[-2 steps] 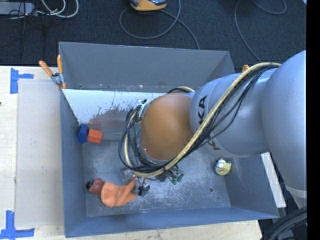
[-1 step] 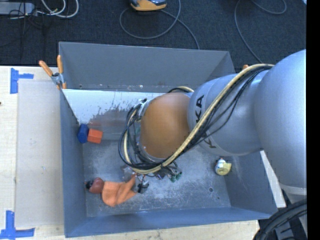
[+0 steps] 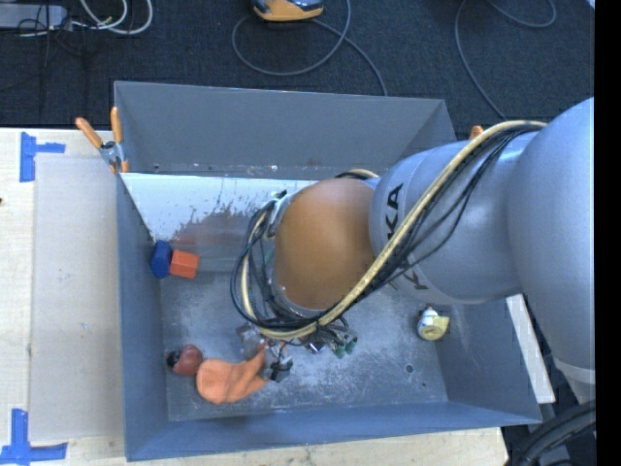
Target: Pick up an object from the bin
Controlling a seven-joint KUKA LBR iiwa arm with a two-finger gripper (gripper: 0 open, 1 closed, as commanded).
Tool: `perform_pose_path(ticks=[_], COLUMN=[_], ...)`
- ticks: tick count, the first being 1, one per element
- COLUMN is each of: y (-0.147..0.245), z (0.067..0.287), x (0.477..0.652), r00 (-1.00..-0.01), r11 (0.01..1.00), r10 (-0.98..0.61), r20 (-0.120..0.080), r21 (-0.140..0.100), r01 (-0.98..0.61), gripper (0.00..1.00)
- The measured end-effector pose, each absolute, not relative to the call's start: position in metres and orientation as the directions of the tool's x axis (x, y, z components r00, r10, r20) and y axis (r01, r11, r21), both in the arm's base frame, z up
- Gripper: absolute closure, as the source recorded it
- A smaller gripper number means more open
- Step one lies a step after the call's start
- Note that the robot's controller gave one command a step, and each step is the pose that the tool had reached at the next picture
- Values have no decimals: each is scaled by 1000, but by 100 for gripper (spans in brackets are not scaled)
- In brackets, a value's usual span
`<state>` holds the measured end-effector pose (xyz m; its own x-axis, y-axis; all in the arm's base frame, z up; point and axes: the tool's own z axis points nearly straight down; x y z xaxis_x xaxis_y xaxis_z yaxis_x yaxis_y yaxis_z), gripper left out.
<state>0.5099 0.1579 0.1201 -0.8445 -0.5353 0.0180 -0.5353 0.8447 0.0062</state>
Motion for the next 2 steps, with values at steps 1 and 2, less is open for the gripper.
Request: perform_pose_path(ticks=[1,2], y=[160,146], z=[137,165], x=[534,510], r00=[-854,-867], r11=[854,867], r10=[-519,-498], r20=[-12,22], r21=[-2,7], r01=[-519,-498], gripper=[100,100])
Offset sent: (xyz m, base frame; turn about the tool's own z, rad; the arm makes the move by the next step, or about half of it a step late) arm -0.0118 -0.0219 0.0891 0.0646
